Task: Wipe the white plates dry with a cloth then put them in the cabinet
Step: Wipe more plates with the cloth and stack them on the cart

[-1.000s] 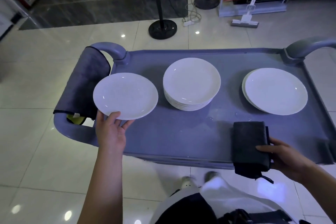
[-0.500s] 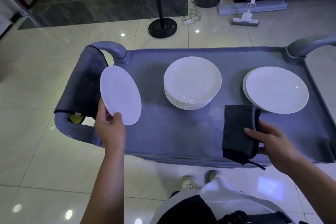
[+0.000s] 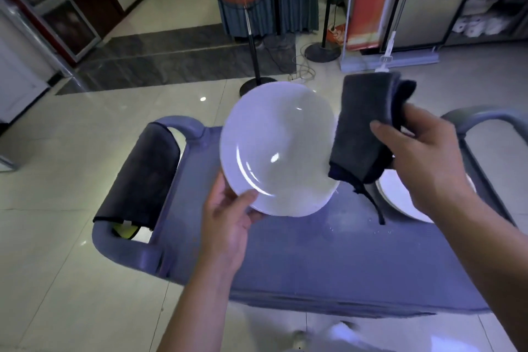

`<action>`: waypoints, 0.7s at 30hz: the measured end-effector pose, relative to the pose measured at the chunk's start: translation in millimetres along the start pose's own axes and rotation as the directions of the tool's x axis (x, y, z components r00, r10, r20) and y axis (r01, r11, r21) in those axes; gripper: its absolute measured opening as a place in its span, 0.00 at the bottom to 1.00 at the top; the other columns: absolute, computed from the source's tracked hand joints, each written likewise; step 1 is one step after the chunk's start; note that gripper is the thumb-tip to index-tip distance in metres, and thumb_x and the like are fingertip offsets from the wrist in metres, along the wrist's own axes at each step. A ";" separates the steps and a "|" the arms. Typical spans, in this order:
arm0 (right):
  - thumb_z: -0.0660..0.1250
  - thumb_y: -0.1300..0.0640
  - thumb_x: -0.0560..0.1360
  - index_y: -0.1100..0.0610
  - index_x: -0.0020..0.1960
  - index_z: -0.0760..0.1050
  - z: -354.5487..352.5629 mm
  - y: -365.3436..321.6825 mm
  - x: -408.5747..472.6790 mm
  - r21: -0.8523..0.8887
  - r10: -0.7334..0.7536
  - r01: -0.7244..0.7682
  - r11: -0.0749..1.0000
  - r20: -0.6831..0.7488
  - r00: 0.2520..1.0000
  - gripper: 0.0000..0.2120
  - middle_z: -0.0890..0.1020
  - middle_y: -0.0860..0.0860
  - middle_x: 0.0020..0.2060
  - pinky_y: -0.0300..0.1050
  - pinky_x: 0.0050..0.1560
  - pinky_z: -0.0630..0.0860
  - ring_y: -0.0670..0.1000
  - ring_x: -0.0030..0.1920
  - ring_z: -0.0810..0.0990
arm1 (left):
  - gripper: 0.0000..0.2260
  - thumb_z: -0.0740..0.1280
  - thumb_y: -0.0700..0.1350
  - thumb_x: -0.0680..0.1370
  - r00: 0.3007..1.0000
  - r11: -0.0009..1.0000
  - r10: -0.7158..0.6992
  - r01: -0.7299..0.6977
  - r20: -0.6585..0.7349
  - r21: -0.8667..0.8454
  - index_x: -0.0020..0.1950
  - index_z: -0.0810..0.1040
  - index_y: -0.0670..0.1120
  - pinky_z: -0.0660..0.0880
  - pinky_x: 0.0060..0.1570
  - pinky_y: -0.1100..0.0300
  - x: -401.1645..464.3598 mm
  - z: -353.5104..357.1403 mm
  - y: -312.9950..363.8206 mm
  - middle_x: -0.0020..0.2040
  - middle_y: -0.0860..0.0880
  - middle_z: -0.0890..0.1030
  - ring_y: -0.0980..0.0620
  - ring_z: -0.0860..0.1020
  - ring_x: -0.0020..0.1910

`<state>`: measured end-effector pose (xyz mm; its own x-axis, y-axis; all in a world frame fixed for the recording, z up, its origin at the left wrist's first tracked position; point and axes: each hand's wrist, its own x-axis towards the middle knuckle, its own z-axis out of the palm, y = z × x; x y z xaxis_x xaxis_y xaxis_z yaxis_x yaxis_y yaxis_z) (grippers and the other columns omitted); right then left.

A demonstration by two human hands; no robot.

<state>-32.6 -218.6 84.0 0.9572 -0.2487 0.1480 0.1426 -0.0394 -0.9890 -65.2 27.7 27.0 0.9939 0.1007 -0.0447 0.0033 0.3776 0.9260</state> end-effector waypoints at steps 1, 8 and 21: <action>0.67 0.61 0.76 0.45 0.46 0.83 3.9 -8.1 7.6 0.007 -0.034 0.034 0.999 -0.013 0.999 0.12 0.86 0.48 0.46 0.66 0.55 0.80 0.55 0.51 0.85 | 0.26 0.66 0.33 0.73 0.999 1.000 0.000 0.000 0.035 0.001 0.66 0.80 0.55 0.82 0.48 0.40 -0.8 11.5 0.0 0.65 0.46 0.82 0.44 0.81 0.61; 0.68 0.67 0.74 0.53 0.47 0.81 23.8 -26.4 27.3 -0.189 -0.248 0.271 0.944 0.135 0.959 0.10 0.80 0.46 0.43 0.41 0.50 0.72 0.46 0.46 0.78 | 0.26 0.67 0.34 0.73 0.977 0.996 0.018 -0.036 0.215 0.083 0.66 0.80 0.56 0.81 0.46 0.54 -5.9 65.7 12.3 0.58 0.45 0.85 0.47 0.83 0.55; 0.61 0.73 0.73 0.56 0.62 0.82 0.5 -25.8 -1.7 -0.201 -0.234 0.482 0.852 0.679 0.696 0.24 0.78 0.44 0.56 0.34 0.51 0.75 0.40 0.52 0.80 | 0.23 0.77 0.51 0.66 0.912 0.969 -0.079 0.165 0.403 -0.182 0.58 0.83 0.43 0.77 0.46 0.35 -5.6 76.0 13.7 0.56 0.37 0.83 0.35 0.81 0.53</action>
<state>-37.7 -216.7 109.2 0.8040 0.4927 0.3328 0.5327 -0.3484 -0.7712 -62.4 -37.6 68.4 0.9504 -0.3088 0.0369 0.1469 0.5504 0.8219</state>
